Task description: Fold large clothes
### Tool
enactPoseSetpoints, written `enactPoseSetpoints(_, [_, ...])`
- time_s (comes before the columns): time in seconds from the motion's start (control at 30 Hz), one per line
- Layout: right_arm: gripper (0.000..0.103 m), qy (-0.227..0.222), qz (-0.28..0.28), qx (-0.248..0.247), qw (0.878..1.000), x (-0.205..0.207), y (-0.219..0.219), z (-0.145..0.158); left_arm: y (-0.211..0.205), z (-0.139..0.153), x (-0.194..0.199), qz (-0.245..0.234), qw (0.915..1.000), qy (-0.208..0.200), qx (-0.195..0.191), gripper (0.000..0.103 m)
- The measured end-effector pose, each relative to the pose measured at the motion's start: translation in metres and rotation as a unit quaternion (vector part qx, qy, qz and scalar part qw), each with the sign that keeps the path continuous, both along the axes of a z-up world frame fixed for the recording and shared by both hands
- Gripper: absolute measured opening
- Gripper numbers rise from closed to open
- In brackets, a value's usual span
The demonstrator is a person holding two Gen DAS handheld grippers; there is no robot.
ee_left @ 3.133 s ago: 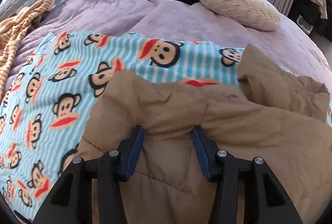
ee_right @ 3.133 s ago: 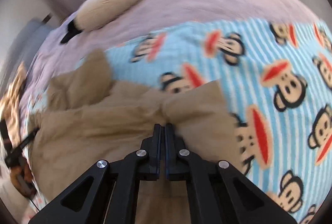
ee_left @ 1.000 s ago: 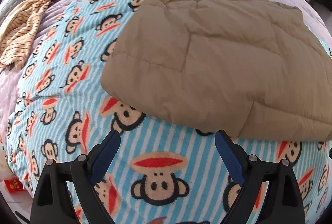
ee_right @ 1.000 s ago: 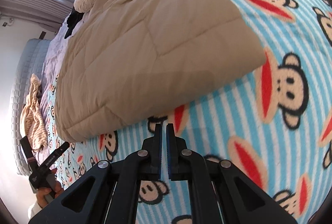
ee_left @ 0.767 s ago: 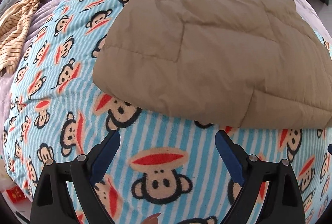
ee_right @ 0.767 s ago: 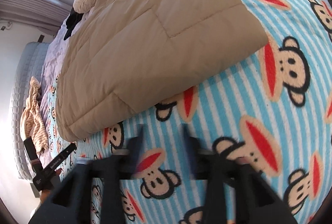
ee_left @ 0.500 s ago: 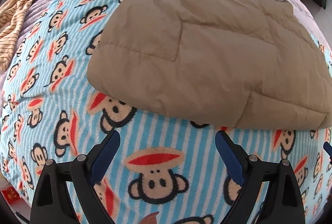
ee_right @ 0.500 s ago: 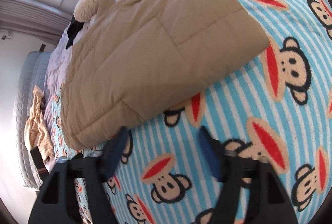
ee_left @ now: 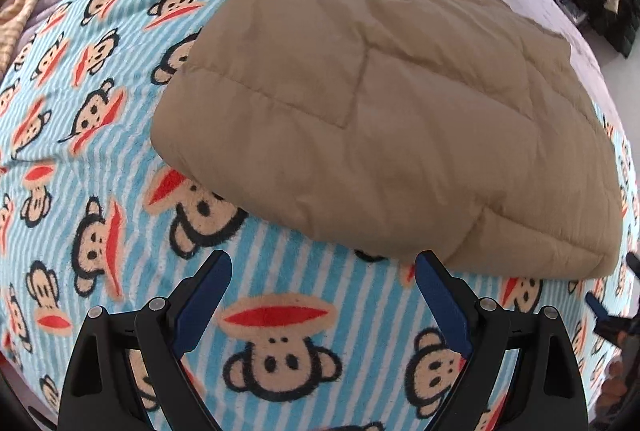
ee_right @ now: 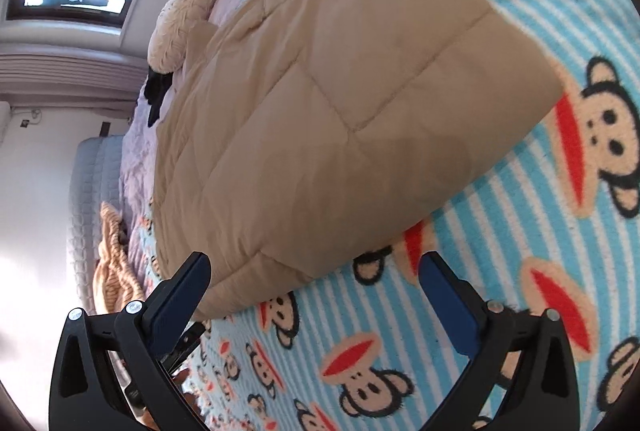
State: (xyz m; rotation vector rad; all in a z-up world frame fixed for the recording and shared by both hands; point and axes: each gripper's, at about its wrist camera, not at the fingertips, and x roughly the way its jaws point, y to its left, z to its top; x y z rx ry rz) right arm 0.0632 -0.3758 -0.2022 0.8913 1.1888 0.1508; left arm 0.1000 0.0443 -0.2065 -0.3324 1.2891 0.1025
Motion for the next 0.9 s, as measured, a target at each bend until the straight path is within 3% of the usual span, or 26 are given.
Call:
enactPoseSetpoints(0.07, [0.103, 0.005, 0.004, 0.001, 1.0, 0.001, 0.0, -0.002, 0.005, -0.001, 0.001, 0.008, 0.9999, -0.003, -0.011, 0.094])
enactPoseSetpoints(0.2, [0.103, 0.006, -0.003, 0.018, 1.0, 0.002, -0.004, -0.005, 0.012, -0.001, 0.004, 0.004, 0.9963, -0.018, -0.084, 0.094])
enactPoseSetpoints(0.27, [0.103, 0.006, -0.012, 0.036, 0.999, 0.002, -0.008, -0.007, 0.021, -0.001, 0.005, 0.015, 0.9903, -0.033, -0.134, 0.094])
enactPoseSetpoints(0.43, [0.103, 0.003, -0.027, 0.068, 0.997, 0.006, -0.014, -0.011, 0.049, -0.008, 0.004, 0.065, 0.9741, -0.053, -0.21, 0.094])
enactPoseSetpoints(0.67, [0.103, 0.004, -0.025, 0.081, 0.996, 0.009, -0.012, -0.013, 0.071, -0.03, 0.011, 0.079, 0.9668, -0.043, -0.239, 0.094])
enactPoseSetpoints(0.9, [0.103, -0.007, -0.031, 0.102, 0.994, 0.023, -0.006, -0.015, 0.066, -0.044, 0.03, 0.085, 0.9619, -0.054, -0.254, 0.094])
